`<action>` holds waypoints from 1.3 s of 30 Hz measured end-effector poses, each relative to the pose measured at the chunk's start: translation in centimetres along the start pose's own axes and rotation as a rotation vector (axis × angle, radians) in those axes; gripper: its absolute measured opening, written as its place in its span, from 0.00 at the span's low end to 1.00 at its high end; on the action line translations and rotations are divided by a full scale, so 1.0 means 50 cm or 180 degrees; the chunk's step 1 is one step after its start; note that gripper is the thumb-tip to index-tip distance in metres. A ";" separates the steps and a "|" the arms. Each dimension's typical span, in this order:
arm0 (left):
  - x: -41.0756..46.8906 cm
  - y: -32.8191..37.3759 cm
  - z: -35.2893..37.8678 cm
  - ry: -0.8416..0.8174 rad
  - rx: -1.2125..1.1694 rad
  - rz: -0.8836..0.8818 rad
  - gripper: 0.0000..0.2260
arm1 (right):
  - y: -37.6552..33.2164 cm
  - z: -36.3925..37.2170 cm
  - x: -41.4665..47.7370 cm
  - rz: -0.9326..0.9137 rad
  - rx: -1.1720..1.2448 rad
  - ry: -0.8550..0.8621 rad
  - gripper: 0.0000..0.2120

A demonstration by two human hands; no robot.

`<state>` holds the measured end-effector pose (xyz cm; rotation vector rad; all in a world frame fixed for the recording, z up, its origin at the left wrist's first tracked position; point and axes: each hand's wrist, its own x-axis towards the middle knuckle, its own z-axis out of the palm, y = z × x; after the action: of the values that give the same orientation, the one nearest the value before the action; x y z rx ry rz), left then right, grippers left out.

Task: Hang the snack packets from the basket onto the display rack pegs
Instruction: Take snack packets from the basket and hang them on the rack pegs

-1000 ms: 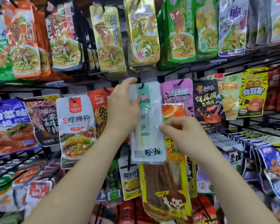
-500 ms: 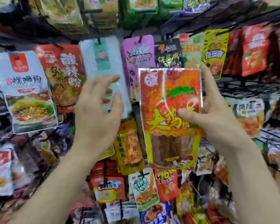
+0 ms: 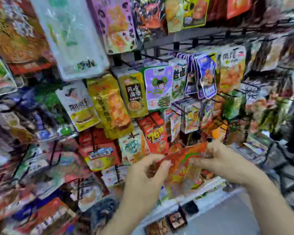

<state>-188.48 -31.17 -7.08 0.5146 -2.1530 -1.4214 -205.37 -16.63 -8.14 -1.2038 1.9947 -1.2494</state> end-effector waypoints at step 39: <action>0.314 -0.551 0.445 0.0488 0.0484 -0.0818 0.07 | 0.707 0.081 0.274 0.1343 0.2615 0.0822 0.12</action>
<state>-213.41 -34.24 -36.59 0.9551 -2.1388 -1.3036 -223.82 -23.64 -40.77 -0.2254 1.4907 -1.7753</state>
